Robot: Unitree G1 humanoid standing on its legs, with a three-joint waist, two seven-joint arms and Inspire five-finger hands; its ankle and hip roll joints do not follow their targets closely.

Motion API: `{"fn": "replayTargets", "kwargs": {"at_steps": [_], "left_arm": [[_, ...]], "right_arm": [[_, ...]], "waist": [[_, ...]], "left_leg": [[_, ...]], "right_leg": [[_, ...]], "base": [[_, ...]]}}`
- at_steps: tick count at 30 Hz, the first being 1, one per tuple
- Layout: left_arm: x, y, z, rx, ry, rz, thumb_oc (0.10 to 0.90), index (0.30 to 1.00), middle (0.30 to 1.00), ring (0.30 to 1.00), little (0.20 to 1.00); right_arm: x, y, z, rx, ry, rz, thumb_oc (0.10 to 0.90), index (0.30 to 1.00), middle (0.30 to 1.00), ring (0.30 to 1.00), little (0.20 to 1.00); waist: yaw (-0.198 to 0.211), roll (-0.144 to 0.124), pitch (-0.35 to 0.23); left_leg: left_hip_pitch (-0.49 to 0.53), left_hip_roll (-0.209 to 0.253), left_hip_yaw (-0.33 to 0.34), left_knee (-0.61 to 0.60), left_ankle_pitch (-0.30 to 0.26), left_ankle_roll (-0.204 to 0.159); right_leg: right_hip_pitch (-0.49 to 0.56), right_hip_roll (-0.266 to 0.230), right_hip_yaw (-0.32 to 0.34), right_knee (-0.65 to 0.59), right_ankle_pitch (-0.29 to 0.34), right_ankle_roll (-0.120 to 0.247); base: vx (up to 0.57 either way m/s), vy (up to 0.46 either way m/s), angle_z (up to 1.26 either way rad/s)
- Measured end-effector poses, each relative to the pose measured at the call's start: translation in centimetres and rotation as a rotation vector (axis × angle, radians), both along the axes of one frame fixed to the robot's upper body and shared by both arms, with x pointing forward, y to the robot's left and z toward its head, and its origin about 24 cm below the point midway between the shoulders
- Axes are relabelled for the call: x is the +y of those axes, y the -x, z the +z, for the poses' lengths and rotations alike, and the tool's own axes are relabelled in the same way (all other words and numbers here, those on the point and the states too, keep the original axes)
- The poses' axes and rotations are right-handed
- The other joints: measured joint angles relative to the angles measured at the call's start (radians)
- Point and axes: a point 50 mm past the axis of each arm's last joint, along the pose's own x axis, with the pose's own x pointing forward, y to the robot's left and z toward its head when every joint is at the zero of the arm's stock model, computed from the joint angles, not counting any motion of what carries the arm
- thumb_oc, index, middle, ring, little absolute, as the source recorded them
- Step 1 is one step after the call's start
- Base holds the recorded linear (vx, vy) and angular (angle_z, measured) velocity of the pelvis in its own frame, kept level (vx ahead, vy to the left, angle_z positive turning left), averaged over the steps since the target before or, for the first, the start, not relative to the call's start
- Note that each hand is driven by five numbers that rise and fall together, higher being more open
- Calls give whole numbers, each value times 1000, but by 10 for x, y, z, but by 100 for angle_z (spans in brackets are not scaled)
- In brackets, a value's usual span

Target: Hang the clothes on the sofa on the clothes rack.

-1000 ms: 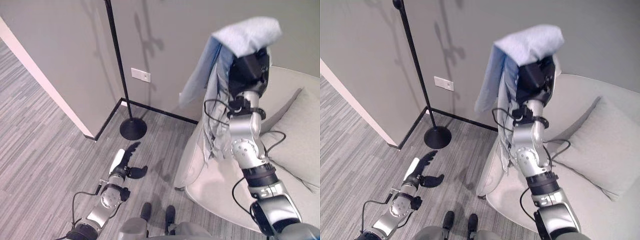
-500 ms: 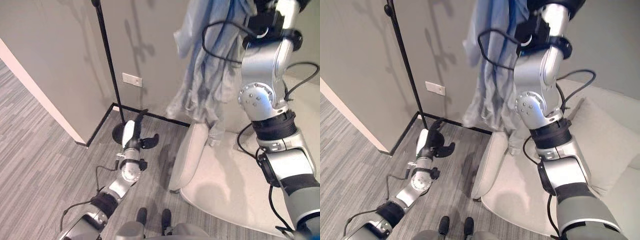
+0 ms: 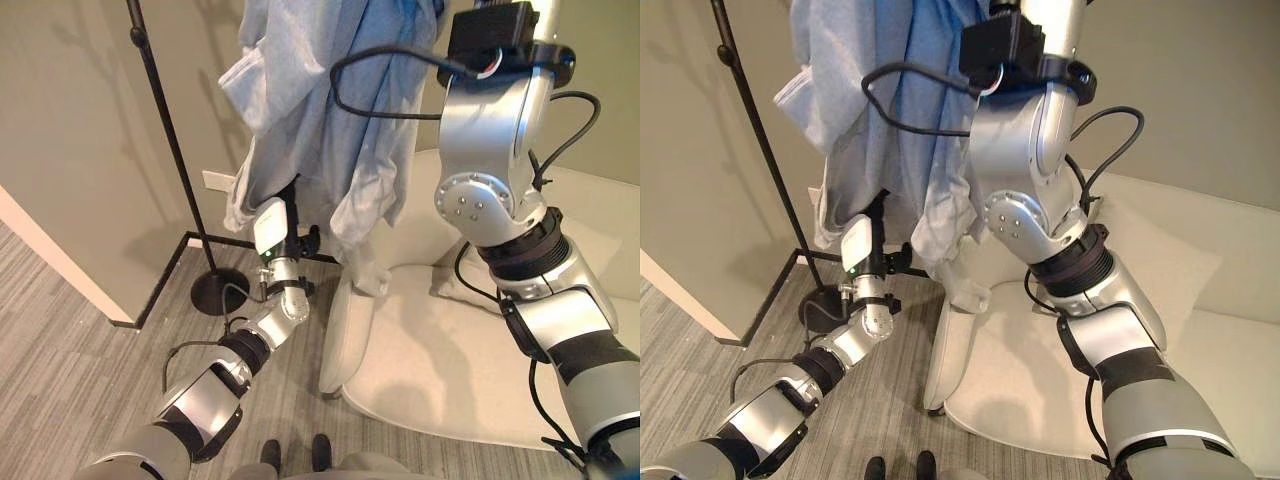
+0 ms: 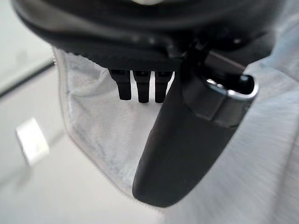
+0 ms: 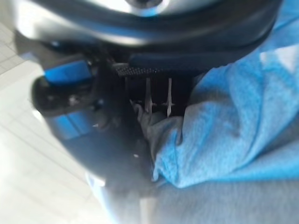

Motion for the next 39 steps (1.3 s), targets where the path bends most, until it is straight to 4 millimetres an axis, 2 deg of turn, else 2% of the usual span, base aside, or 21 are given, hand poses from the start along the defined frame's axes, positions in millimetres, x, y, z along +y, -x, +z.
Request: {"fn": "replayTargets", "kwargs": {"at_steps": [6,11,15,18,21,25,27,34,39], "left_arm": [[10,6,13,-90,43,55,800,900,900,900,900],[8,15,8,-91,89,50,800,900,900,900,900],[3,19,1,-49,128,30,800,900,900,900,900],[-10,20,-1,-13,141,-31,800,900,900,900,900],[-18,20,1,0,187,-44,800,900,900,900,900],[-19,15,7,-8,191,-57,800,900,900,900,900],[-20,15,8,-6,193,-62,400,300,300,300,300],[-11,9,15,16,308,-46,400,300,300,300,300],[-15,9,20,10,325,-101,400,300,300,300,300]], "right_arm": [[-2,0,1,-10,-2,-5,400,300,300,300,300],[-3,2,2,-33,-1,-31,400,300,300,300,300],[0,2,0,-17,-14,-15,400,300,300,300,300],[11,2,-5,6,-6,27,400,300,300,300,300],[21,5,-25,38,22,97,400,300,300,300,300],[34,1,-50,111,116,156,400,300,300,300,300],[37,0,-56,133,139,166,400,300,300,300,300],[39,11,-61,72,198,226,400,300,300,300,300],[39,11,-61,67,207,223,400,300,300,300,300]], "waist": [[11,4,-2],[30,4,-2],[30,4,-2],[24,3,-3],[20,2,-4],[10,2,-4],[3,2,-4],[-17,2,-4],[-26,2,-4]], "left_leg": [[7,3,-1,0,-2,-2],[7,1,-5,0,-2,-2],[7,0,-6,0,-2,-2],[8,1,-4,0,-2,-2],[8,1,0,0,-2,-2],[9,1,6,0,-2,-2],[9,1,7,0,-2,-2],[8,2,24,0,-7,1],[8,2,25,0,-7,1]], "right_leg": [[8,2,-1,0,-1,0],[8,1,-4,3,-3,-4],[7,0,-5,4,-3,-4],[6,1,-3,5,-3,-4],[5,1,0,7,-3,-4],[4,2,9,7,-3,-4],[3,2,10,7,-3,-4],[-2,2,24,8,-3,-4],[-2,2,24,8,-3,-4]], "base": [[0,0,0],[-6,-4,1],[0,0,0],[-6,-7,-1],[-4,-13,-2],[0,-5,-4],[-1,-1,-2],[-5,-2,-6],[0,0,0]]}}
